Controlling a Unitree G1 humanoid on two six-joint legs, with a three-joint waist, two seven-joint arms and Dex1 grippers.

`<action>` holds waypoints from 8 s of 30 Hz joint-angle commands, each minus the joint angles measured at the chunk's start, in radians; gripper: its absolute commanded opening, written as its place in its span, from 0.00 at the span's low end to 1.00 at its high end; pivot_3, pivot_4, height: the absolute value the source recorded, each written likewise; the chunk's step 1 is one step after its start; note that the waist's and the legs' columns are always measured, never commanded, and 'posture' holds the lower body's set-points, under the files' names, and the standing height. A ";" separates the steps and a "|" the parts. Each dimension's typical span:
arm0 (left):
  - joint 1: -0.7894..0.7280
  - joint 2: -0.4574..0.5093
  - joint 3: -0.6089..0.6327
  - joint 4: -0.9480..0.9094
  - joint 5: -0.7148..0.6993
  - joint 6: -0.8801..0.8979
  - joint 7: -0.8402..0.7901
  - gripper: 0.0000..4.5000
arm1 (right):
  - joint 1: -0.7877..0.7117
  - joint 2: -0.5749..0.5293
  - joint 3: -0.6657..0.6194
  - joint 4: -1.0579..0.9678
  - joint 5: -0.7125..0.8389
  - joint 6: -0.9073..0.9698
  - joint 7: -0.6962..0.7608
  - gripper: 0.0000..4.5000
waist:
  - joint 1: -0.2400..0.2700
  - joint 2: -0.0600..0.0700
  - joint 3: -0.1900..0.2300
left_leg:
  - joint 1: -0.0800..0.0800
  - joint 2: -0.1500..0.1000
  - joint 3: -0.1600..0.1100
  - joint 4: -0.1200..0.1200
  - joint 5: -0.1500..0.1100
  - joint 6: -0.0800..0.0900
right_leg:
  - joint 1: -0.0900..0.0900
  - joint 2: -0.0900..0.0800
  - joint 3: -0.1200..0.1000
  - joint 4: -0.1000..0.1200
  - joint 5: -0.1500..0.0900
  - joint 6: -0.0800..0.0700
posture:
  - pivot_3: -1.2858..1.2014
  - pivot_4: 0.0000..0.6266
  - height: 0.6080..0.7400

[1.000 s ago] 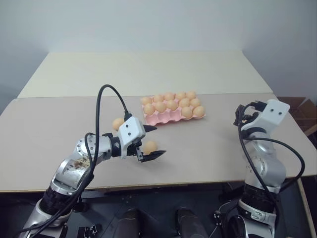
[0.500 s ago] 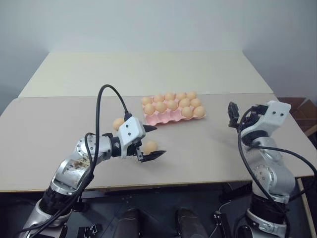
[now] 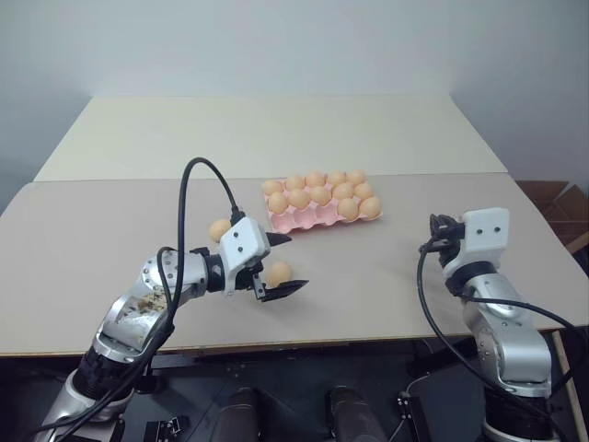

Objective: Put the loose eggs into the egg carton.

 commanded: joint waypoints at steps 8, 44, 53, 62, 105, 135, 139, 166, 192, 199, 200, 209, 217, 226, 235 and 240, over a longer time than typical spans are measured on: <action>0.001 0.000 0.013 -0.035 0.000 -0.015 0.004 1.00 | -0.123 0.025 -0.092 -0.021 -0.023 0.163 -0.133 0.23 | 0.004 0.000 0.000 | 0.000 0.000 0.000 0.000 0.000 0.000 | 0.000 0.000 0.000 0.000 0.000 0.000 | 0.52 0.24 1.00; -0.012 -0.021 -0.002 -0.032 0.007 -0.016 0.004 1.00 | -0.554 -0.007 -0.190 0.773 -0.083 0.183 -0.300 0.87 | 0.009 0.000 0.000 | -0.001 0.000 0.001 0.000 0.000 0.000 | 0.000 0.000 0.000 -0.001 0.000 0.000 | 0.52 0.24 1.00; -0.004 -0.018 0.004 -0.040 0.007 -0.011 0.009 1.00 | -0.525 0.000 -0.185 0.731 -0.073 0.188 -0.286 0.38 | 0.001 0.000 0.000 | -0.001 0.000 0.001 0.000 0.000 0.000 | 0.000 0.000 0.000 -0.001 0.000 0.000 | 0.52 0.24 1.00; 0.062 0.033 0.093 -0.106 -0.028 0.030 0.028 1.00 | -0.345 0.065 -0.094 0.101 0.031 0.387 -0.191 0.37 | -0.009 0.000 0.000 | -0.002 0.000 0.000 -0.001 0.000 0.000 | -0.002 0.000 0.000 0.000 0.000 0.000 | 0.52 0.24 1.00; 0.189 0.103 0.279 -0.154 -0.081 0.119 0.129 1.00 | -0.494 0.272 0.326 0.484 -0.148 -0.040 0.008 1.00 | -0.011 0.001 0.000 | -0.001 0.001 -0.001 -0.001 0.000 0.000 | -0.002 0.001 -0.001 0.000 0.000 -0.001 | 0.52 0.24 1.00; 0.328 0.131 0.174 -0.308 -0.189 0.289 0.298 1.00 | 0.033 -0.327 0.146 -0.348 0.362 0.154 0.583 1.00 | 0.020 -0.001 0.001 | 0.004 0.002 0.001 0.000 -0.001 -0.001 | 0.003 0.000 -0.001 -0.001 -0.002 -0.003 | 0.52 0.24 1.00; 0.275 0.069 0.099 -0.247 -0.133 0.293 0.349 1.00 | 0.030 -0.333 0.154 -0.345 0.359 0.145 0.580 1.00 | 0.022 -0.001 0.001 | 0.003 0.001 0.000 0.000 -0.001 -0.001 | 0.002 0.000 -0.001 -0.001 -0.001 -0.002 | 0.52 0.24 1.00; 0.032 -0.175 -0.059 0.077 0.006 0.316 0.364 0.51 | 0.055 -0.372 0.129 -0.378 0.372 0.142 0.592 1.00 | 0.022 -0.002 0.002 | 0.003 0.000 -0.001 0.000 -0.001 0.000 | 0.003 0.000 -0.001 -0.002 -0.001 -0.001 | 0.52 0.24 1.00; -0.488 -0.323 -0.100 0.725 0.224 -0.081 0.235 0.38 | -0.049 -0.301 0.141 -0.378 0.386 0.226 0.432 1.00 | 0.036 -0.003 0.002 | 0.001 -0.001 -0.002 0.001 -0.001 0.000 | 0.006 0.000 -0.003 -0.004 -0.001 0.000 | 0.52 0.24 1.00; -0.590 -0.392 -0.113 0.963 0.307 -0.243 0.210 0.38 | -0.039 -0.306 0.137 -0.404 0.403 0.249 0.404 1.00 | 0.037 -0.003 0.002 | -0.003 -0.001 -0.002 0.002 -0.001 0.000 | 0.001 0.000 -0.002 -0.004 0.000 0.001 | 0.52 0.24 1.00; -0.598 -0.400 -0.112 0.983 0.312 -0.256 0.204 0.38 | -0.037 -0.307 0.136 -0.408 0.406 0.251 0.402 1.00 | 0.037 -0.003 0.002 | -0.003 -0.001 -0.002 0.002 -0.001 0.000 | 0.001 0.000 -0.002 -0.004 0.000 0.001 | 0.52 0.24 1.00; -0.604 -0.431 -0.103 1.044 0.358 -0.303 0.172 0.67 | -0.029 -0.314 0.131 -0.418 0.417 0.260 0.394 1.00 | 0.038 -0.003 0.002 | -0.005 -0.001 -0.002 0.002 -0.001 0.000 | -0.001 0.000 -0.003 -0.004 0.000 0.001 | 0.52 0.24 1.00; -0.542 -0.406 -0.050 0.877 0.345 -0.239 0.197 1.00 | -0.037 -0.318 0.130 -0.410 0.424 0.257 0.395 1.00 | 0.035 -0.003 0.002 | -0.005 -0.001 -0.002 0.002 -0.001 0.000 | -0.001 0.000 -0.003 -0.003 0.000 0.001 | 0.52 0.24 1.00; -0.289 -0.310 0.156 0.320 0.215 0.071 0.266 1.00 | -0.054 -0.309 0.140 -0.412 0.439 0.261 0.380 1.00 | 0.019 -0.003 0.002 | -0.004 -0.001 -0.004 0.002 -0.001 0.000 | 0.000 0.000 -0.002 -0.002 0.000 0.001 | 0.52 0.24 1.00; -0.086 -0.223 0.292 0.093 0.156 0.332 0.362 1.00 | -0.108 -0.268 0.203 -0.393 0.423 0.272 0.336 1.00 | 0.023 -0.003 0.002 | 0.000 -0.001 -0.004 0.003 0.000 0.000 | 0.002 0.000 -0.003 0.001 0.000 0.001 | 0.52 0.24 1.00; -0.084 -0.195 0.305 0.151 0.140 0.349 0.370 1.00 | -0.139 -0.246 0.250 -0.380 0.406 0.273 0.320 1.00 | 0.022 -0.003 0.002 | 0.000 -0.001 -0.004 0.003 0.000 0.000 | 0.002 0.000 -0.003 0.001 0.000 0.001 | 0.52 0.24 1.00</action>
